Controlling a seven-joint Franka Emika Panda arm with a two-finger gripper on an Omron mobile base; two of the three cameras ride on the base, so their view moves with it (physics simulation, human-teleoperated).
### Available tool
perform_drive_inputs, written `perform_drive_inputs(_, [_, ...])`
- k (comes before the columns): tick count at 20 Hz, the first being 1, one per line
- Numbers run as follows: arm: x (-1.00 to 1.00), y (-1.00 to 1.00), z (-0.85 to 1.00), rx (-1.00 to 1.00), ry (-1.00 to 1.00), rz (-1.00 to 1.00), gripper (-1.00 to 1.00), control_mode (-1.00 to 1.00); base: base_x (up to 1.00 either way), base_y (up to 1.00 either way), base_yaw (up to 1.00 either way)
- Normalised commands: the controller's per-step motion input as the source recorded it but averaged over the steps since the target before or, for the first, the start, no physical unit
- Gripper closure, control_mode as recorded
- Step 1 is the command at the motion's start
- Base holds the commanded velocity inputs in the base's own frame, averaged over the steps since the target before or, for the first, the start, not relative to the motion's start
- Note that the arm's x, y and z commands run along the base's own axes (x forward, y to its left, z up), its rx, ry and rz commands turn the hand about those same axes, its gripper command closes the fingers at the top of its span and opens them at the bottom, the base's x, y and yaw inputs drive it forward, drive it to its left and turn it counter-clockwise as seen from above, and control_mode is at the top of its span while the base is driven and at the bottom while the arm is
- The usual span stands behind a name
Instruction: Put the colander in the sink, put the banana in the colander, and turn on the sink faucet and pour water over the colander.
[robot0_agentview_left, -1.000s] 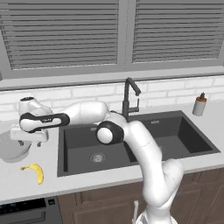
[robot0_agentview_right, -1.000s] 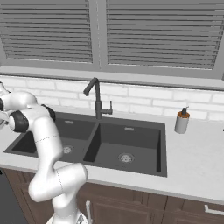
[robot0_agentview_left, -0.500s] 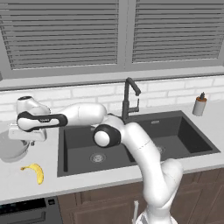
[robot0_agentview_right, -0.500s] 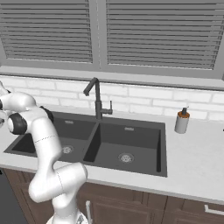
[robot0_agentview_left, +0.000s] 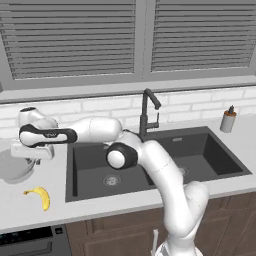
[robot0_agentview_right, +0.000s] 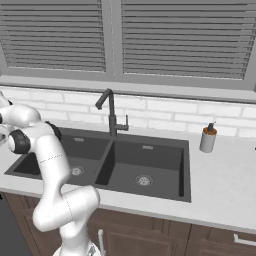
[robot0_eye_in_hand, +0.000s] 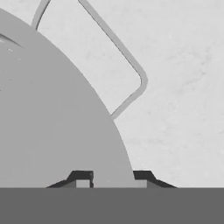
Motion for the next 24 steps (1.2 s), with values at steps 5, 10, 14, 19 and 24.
perform_drive_inputs(5, [-0.07,-0.75,0.0,0.0,0.0,-0.12,1.0,-1.0,0.0,0.0,0.0])
perform_drive_inputs(10, [-0.09,-0.89,0.0,0.0,0.0,-0.13,1.0,-1.0,0.0,0.0,0.0])
perform_drive_inputs(14, [-0.22,-0.97,0.0,0.0,0.0,-0.22,1.0,-1.0,0.0,0.0,0.0])
perform_drive_inputs(19, [-0.21,-0.76,0.0,0.0,0.0,-0.4,1.0,-1.0,0.0,0.0,0.0])
perform_drive_inputs(24, [-0.05,-0.66,0.0,0.0,0.0,-0.57,1.0,-1.0,0.0,0.0,0.0])
